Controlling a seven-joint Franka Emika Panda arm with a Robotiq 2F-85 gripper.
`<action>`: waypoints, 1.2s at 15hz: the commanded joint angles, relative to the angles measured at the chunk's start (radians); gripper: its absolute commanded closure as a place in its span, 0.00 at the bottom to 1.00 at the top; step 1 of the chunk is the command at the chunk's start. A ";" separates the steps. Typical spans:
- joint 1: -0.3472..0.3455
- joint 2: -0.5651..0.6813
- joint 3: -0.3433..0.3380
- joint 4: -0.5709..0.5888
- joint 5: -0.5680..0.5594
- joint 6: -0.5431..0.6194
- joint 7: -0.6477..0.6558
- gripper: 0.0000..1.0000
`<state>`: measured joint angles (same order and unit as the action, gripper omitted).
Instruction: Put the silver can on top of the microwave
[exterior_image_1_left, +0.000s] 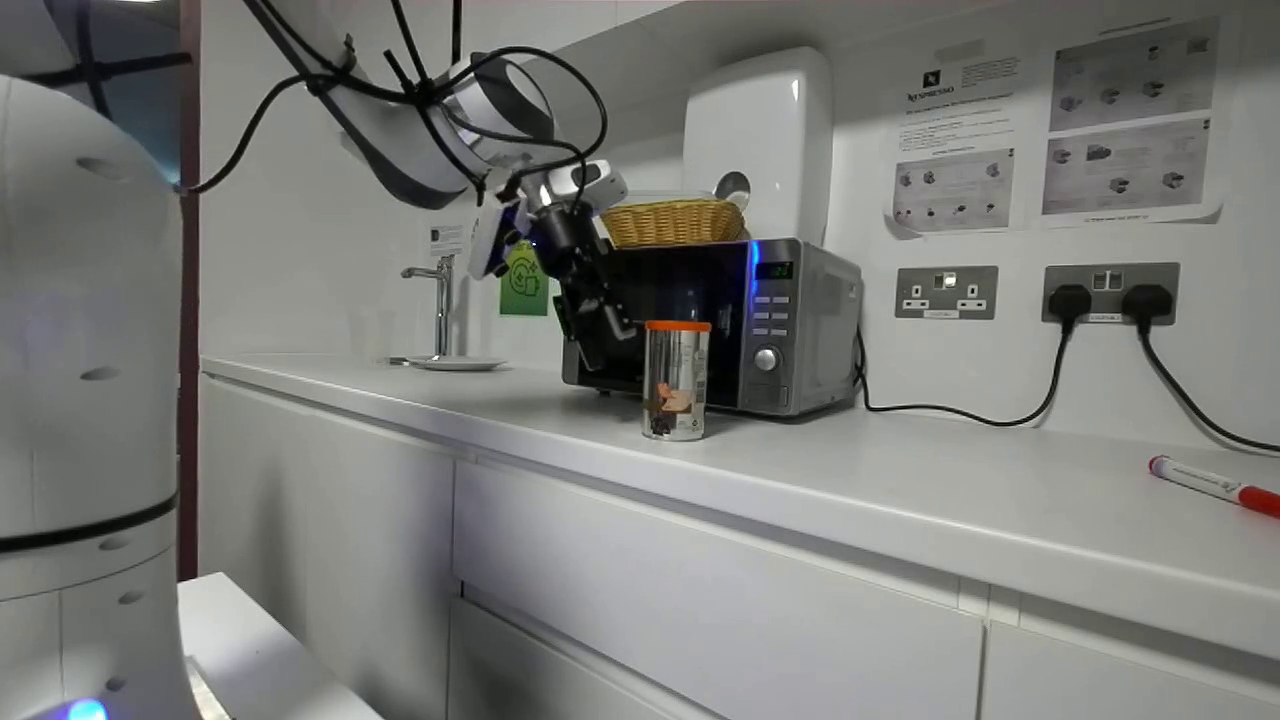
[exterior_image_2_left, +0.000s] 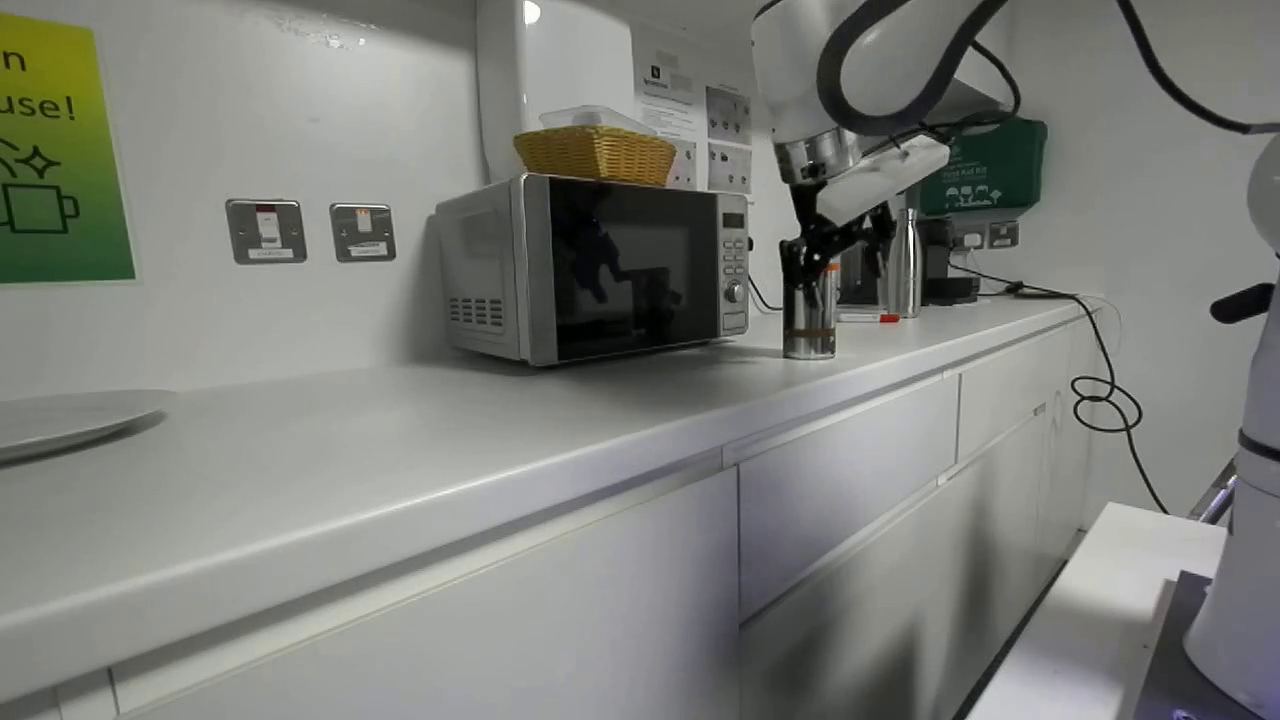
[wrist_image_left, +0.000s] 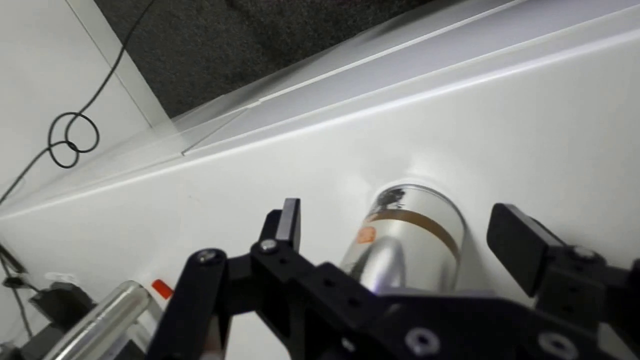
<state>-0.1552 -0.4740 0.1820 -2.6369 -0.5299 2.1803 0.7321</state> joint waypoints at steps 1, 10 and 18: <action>-0.042 -0.054 0.013 -0.063 -0.092 0.011 0.175 0.00; 0.020 -0.062 0.036 -0.114 -0.107 0.087 0.511 0.00; 0.008 -0.007 0.134 -0.044 -0.452 0.022 1.005 0.00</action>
<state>-0.1451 -0.5139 0.3028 -2.7176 -0.8797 2.2690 1.5901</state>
